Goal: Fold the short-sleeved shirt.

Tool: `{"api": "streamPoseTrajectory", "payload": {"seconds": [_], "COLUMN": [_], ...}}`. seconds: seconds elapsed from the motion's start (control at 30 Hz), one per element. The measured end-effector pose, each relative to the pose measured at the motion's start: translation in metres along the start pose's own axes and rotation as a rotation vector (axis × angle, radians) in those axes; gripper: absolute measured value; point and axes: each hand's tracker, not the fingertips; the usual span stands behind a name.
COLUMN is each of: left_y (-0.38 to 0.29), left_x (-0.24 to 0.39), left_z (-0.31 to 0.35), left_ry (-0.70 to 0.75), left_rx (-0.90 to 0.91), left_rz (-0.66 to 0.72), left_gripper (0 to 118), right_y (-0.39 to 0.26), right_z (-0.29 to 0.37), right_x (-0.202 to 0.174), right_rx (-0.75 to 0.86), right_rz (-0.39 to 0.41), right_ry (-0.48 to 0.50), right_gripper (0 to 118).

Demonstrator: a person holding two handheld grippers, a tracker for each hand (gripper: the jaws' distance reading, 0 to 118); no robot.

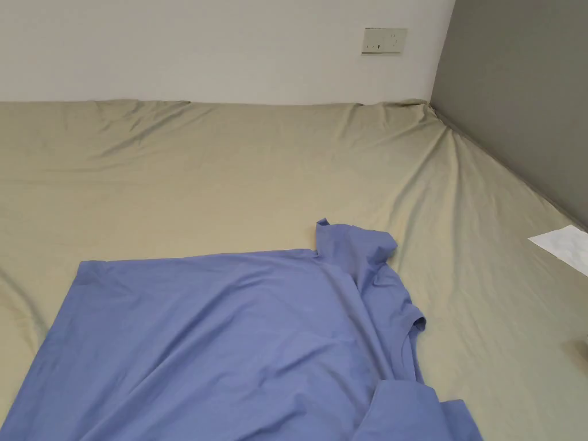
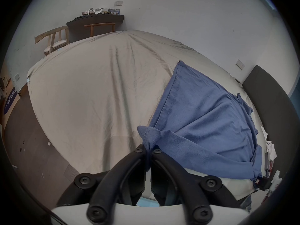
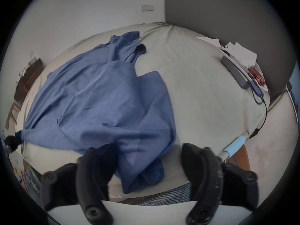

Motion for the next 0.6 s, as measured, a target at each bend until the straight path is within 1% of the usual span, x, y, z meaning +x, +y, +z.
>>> {"api": "streamPoseTrajectory", "payload": {"seconds": [0.03,0.07,0.1,0.13,0.17,0.27,0.33,0.43,0.5,0.6], "left_y": [0.0,-0.001,-0.001,0.0,0.001,0.005,0.01,0.026,0.042,0.071], "left_x": [0.0,0.0,0.0,0.002,0.002,0.004,0.004,0.006,0.012,0.024], "left_z": [0.0,0.001,0.002,0.003,0.004,0.008,0.013,0.019,0.017,0.002], "left_ry": [0.0,0.0,0.0,-0.002,-0.003,-0.005,-0.013,-0.037,-0.049,-0.052], "left_rx": [0.0,0.001,0.002,0.002,0.001,0.004,0.016,0.051,0.095,0.092], "left_rz": [0.001,0.003,0.006,0.009,0.01,0.013,0.023,0.028,-0.042,-0.095], "left_gripper": [4,4,4,4,4,4,4,4,4,4], "right_y": [0.0,0.0,0.0,-0.001,-0.001,-0.001,0.002,0.019,0.037,0.073], "right_z": [0.003,0.006,0.007,0.009,0.011,0.016,0.024,0.038,0.044,0.043], "right_x": [-0.001,-0.002,-0.003,-0.004,-0.004,-0.009,-0.008,-0.007,-0.01,-0.016], "right_rx": [0.015,0.029,0.035,0.036,0.038,0.04,0.045,0.079,0.131,0.19], "right_rz": [0.011,0.02,0.016,0.008,0.002,0.009,-0.006,-0.009,0.015,0.014], "right_ry": [0.017,0.049,0.082,0.1,0.104,0.076,0.077,0.062,0.05,0.05], "right_gripper": [52,36,24,18,17,15,14,14,13,13]}}
